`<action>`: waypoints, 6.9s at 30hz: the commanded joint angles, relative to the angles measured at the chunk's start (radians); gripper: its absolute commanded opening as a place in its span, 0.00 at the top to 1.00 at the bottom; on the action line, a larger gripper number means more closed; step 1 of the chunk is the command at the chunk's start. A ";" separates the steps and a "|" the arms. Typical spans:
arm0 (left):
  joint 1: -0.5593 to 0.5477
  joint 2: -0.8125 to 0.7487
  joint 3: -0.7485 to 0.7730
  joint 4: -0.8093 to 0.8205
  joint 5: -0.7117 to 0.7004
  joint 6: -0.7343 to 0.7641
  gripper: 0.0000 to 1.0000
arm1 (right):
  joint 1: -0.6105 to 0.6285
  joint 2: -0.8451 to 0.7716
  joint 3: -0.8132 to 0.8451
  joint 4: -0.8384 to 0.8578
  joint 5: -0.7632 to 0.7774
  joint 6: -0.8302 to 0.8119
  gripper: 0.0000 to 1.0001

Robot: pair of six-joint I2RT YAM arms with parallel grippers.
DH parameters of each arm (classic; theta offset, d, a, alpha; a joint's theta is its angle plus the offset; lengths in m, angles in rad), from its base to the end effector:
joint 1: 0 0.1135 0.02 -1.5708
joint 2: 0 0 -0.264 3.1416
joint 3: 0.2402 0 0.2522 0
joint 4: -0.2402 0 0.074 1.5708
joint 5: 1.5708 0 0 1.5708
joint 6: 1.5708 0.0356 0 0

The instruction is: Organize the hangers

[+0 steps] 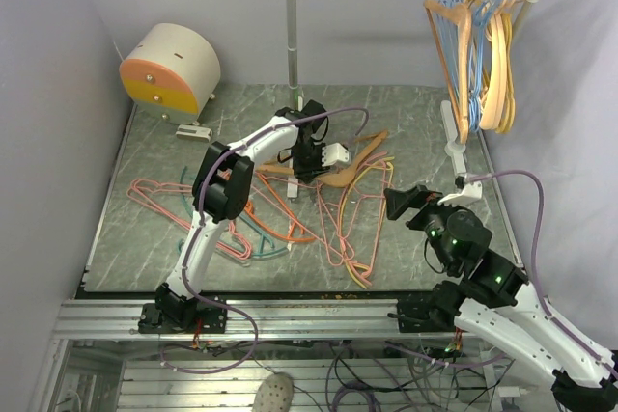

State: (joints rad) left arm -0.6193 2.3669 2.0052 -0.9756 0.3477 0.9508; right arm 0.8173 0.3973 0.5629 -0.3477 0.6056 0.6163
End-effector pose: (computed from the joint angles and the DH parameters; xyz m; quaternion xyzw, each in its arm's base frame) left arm 0.3870 -0.2907 0.1630 0.7057 0.6777 -0.1505 0.1415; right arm 0.0899 0.0662 0.2965 0.1163 0.7490 0.2285 0.6110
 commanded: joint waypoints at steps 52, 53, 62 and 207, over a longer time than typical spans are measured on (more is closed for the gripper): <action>-0.178 -0.415 -0.208 0.803 -0.042 -1.509 0.93 | -0.001 0.365 -0.176 0.691 -0.263 0.105 0.02; -0.178 -0.415 -0.217 0.811 -0.035 -1.518 0.93 | 0.000 0.385 -0.171 0.699 -0.258 0.106 0.03; -0.180 -0.450 -0.279 0.869 0.043 -1.579 0.93 | -0.001 0.567 -0.136 0.795 -0.233 0.135 0.05; -0.146 -0.666 -0.449 0.136 0.095 -0.092 0.01 | -0.001 0.160 0.315 -0.154 0.107 -0.028 0.00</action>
State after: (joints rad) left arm -0.7555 1.6329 1.4696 -0.9249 0.2787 0.6968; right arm 0.8185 0.6384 0.8639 -0.4404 0.5625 0.4881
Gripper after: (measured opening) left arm 0.995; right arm 0.996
